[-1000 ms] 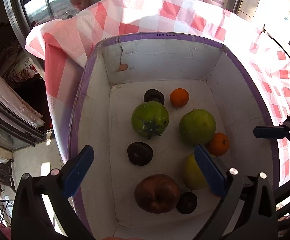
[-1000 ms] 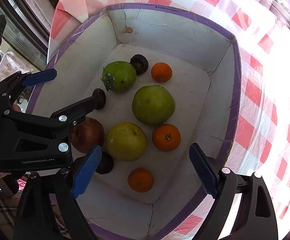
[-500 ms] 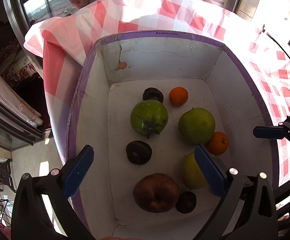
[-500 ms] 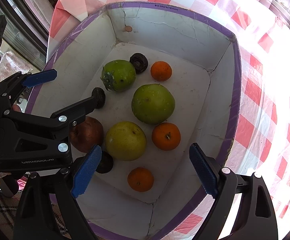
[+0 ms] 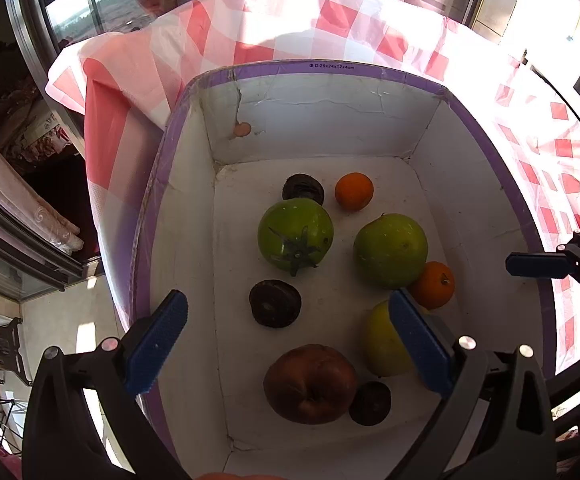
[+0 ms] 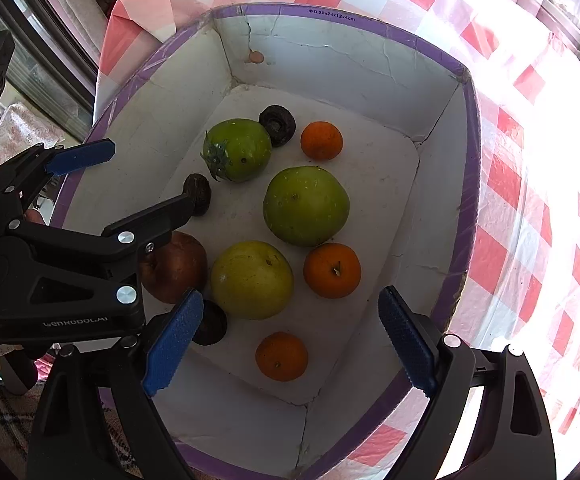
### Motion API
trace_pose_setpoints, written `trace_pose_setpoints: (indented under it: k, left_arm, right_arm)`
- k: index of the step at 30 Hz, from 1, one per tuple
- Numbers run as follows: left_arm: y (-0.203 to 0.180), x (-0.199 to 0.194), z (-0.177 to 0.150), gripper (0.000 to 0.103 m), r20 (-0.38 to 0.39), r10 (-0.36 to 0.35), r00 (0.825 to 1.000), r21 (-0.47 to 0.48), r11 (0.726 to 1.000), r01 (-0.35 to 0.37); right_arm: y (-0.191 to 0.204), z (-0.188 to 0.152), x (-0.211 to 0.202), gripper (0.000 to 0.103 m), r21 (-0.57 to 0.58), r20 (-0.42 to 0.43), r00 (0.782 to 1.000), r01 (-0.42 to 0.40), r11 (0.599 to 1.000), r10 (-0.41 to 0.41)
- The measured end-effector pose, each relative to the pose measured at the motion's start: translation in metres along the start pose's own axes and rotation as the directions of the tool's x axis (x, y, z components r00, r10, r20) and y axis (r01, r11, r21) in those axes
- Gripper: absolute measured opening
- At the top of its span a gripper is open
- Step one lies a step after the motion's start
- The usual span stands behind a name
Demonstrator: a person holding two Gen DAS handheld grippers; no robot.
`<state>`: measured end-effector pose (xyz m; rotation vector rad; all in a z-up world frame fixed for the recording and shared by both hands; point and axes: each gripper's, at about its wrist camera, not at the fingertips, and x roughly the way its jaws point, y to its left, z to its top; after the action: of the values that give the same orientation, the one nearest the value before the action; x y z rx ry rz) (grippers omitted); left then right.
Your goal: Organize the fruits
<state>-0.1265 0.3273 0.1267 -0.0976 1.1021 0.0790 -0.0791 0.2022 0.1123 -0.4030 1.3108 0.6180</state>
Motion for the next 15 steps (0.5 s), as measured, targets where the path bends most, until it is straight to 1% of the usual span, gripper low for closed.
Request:
trace_pose_setpoints:
  k: [15]
  left_arm:
    - [-0.0017,-0.0016,-0.0017,0.101,-0.001,-0.003,1.0,0.002,1.0,0.003]
  right_arm:
    - [0.0004,-0.0046,-0.0028,0.087,-0.005,0.001,1.0,0.002,1.0,-0.002]
